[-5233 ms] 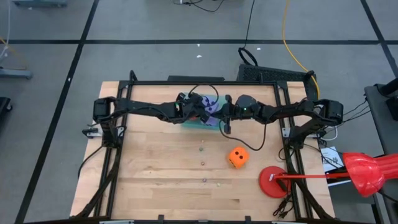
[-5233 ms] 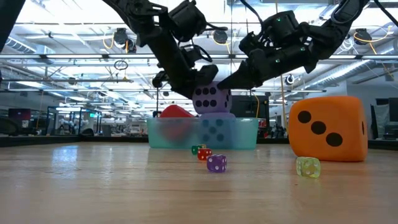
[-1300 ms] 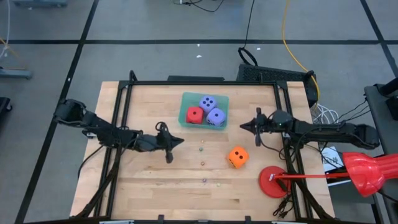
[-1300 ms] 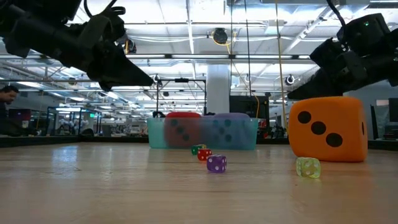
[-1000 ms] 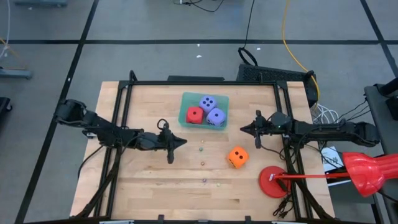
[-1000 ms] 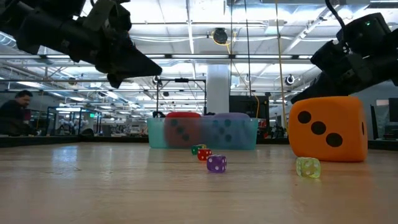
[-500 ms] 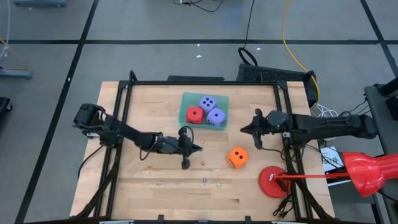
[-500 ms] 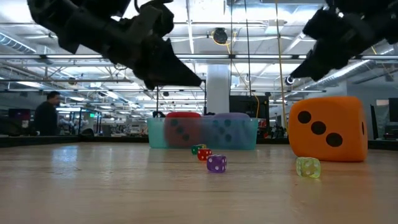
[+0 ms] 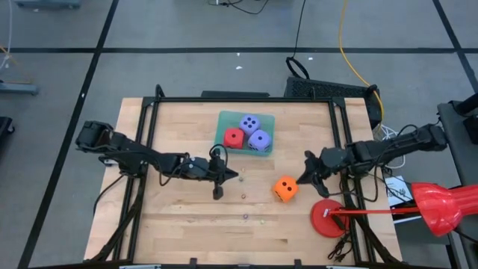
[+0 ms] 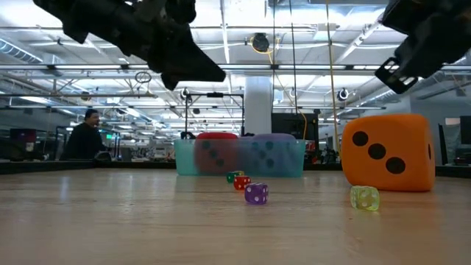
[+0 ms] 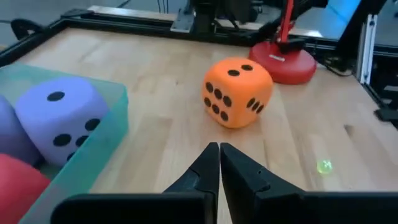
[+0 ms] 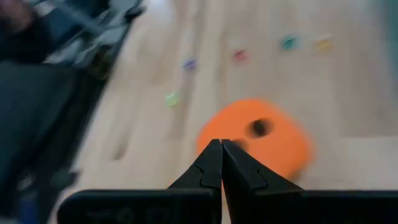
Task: Pick & Place Dice
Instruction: Put the large orange dice into the blue bin
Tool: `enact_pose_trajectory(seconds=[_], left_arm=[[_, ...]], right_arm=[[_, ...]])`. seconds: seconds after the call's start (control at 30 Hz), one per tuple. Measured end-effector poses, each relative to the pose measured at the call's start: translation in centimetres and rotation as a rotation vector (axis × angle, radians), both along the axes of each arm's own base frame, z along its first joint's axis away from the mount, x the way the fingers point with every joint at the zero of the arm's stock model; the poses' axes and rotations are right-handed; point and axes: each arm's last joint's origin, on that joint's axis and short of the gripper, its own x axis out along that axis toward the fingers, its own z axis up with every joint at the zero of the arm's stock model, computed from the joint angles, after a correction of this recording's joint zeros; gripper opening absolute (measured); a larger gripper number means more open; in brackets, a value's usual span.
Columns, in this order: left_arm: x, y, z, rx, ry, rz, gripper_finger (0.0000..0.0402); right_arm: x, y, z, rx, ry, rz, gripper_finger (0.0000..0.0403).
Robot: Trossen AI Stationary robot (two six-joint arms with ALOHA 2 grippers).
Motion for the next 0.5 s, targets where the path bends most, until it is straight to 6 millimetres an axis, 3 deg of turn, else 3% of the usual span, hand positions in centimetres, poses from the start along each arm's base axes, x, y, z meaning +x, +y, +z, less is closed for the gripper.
enact_pose_trajectory(seconds=[0.3,0.5], left_arm=[[-1.1,0.0,1.3,0.031,0.010,0.037,0.0010],[-1.9,0.4,2.6,0.028,-0.018,0.064,0.0021]], right_arm=[[1.0,2.5,-2.4,0.096,0.237,0.149,0.0000],[2.3,3.0,-5.2,0.077,0.422,0.093,0.0000]])
